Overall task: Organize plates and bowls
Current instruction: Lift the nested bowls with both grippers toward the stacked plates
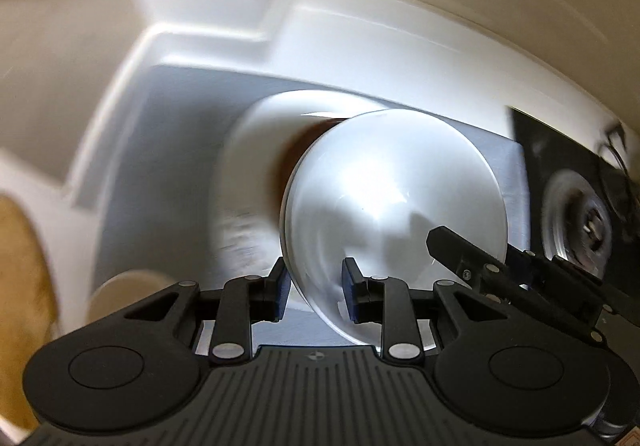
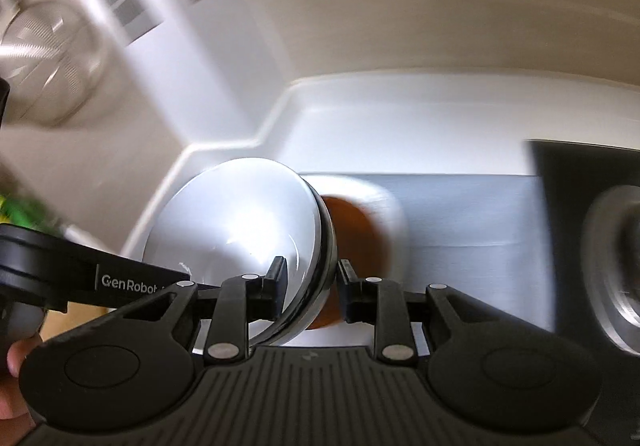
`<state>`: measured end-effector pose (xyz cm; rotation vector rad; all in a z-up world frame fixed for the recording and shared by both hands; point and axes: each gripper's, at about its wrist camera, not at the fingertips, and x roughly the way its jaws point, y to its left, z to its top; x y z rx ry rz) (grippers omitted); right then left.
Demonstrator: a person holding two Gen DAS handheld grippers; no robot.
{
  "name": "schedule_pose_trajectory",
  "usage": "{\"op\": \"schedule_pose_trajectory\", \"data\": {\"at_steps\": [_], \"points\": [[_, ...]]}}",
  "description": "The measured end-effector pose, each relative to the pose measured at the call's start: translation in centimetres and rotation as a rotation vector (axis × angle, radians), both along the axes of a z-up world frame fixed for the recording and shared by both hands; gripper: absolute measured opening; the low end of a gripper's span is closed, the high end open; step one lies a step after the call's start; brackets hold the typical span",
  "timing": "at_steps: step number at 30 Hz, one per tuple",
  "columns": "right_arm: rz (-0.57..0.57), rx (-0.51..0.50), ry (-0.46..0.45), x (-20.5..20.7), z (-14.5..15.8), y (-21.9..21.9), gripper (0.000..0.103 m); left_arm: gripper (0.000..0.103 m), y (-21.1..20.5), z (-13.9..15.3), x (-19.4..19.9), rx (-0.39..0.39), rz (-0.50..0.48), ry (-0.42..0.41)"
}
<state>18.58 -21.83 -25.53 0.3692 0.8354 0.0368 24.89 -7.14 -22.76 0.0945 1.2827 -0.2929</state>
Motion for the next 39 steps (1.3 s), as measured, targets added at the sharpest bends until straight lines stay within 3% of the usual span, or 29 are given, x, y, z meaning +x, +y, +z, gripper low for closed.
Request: {"op": "schedule_pose_trajectory", "data": {"at_steps": [7, 15, 21, 24, 29, 39], "points": [[0.221, -0.004, 0.017, 3.0, 0.5, 8.6, 0.029, 0.03, 9.7, 0.8, -1.2, 0.019, 0.189, -0.039], [0.387, -0.004, 0.002, 3.3, 3.2, 15.7, 0.029, 0.031, 17.3, 4.0, -3.7, 0.004, 0.277, -0.049], [0.476, -0.071, 0.006, 2.2, 3.0, 19.1, 0.029, 0.031, 19.5, 3.4, -3.8, 0.009, 0.253, -0.027], [0.456, -0.059, 0.04, 2.1, 1.7, 18.9, 0.029, 0.031, 20.4, 1.6, -3.6, -0.031, 0.233, 0.021], [0.439, -0.063, 0.11, 1.6, -0.9, 19.1, 0.029, 0.031, 20.4, -1.3, -3.5, -0.03, 0.185, 0.078], [0.407, -0.124, 0.185, 1.5, -3.5, 20.1, 0.03, 0.031, 19.9, -4.0, -2.9, 0.006, 0.086, 0.067]]}}
